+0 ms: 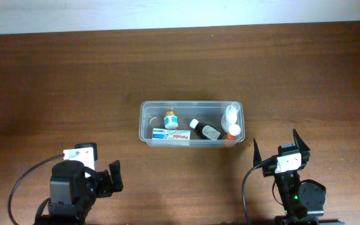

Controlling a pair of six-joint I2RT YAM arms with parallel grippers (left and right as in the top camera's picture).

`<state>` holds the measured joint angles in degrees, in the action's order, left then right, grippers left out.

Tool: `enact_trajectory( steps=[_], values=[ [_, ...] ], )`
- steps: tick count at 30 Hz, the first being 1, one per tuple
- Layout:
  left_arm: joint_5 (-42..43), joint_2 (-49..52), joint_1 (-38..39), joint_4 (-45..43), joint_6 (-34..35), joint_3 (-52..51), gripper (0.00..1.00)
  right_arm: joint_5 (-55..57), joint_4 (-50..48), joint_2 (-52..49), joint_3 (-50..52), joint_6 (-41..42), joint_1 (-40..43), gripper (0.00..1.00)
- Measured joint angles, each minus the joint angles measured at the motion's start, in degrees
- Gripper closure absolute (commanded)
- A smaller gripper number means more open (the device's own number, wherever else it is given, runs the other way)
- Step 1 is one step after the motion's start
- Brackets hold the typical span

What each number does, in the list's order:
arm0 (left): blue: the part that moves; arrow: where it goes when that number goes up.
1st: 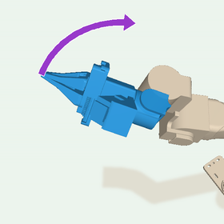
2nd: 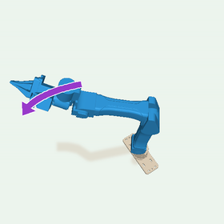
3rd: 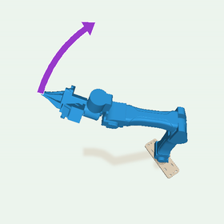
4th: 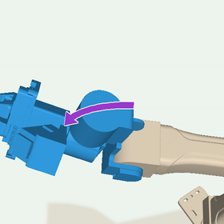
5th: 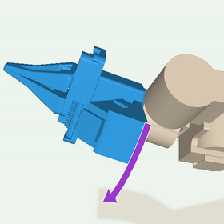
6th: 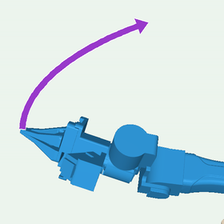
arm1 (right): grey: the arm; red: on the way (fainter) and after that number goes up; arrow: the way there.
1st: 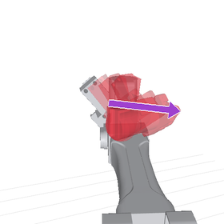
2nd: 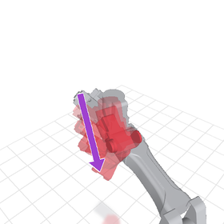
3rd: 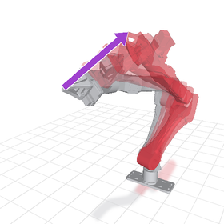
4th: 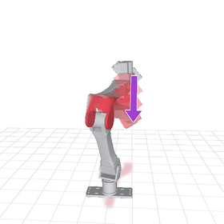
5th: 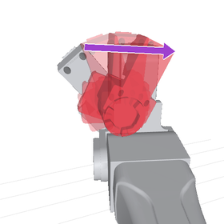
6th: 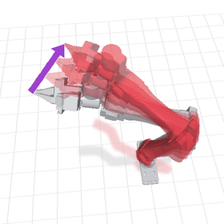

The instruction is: Pack container

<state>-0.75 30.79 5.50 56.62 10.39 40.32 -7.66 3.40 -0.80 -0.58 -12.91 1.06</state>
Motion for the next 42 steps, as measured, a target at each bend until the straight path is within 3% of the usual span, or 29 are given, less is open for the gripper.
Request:
enact_trajectory(
  steps=[17,26,34,42],
  values=[
    [-5.4,-4.1,-0.7,0.5,0.2,-0.3,0.01,0.0,0.0,0.0,0.0,0.0,0.0,0.02],
    [-7.2,-24.0,-6.4,-27.8,-5.9,-20.0,0.01,0.0,0.0,0.0,0.0,-0.3,0.0,0.02],
    [-6.1,-29.3,-8.3,-56.9,-8.6,-36.5,0.01,0.0,0.0,0.0,0.0,-0.4,0.0,0.02],
    [-1.6,-29.7,-8.3,-52.3,-10.7,-39.7,0.01,0.0,0.0,0.0,0.0,-0.5,0.0,0.02]
  ],
)
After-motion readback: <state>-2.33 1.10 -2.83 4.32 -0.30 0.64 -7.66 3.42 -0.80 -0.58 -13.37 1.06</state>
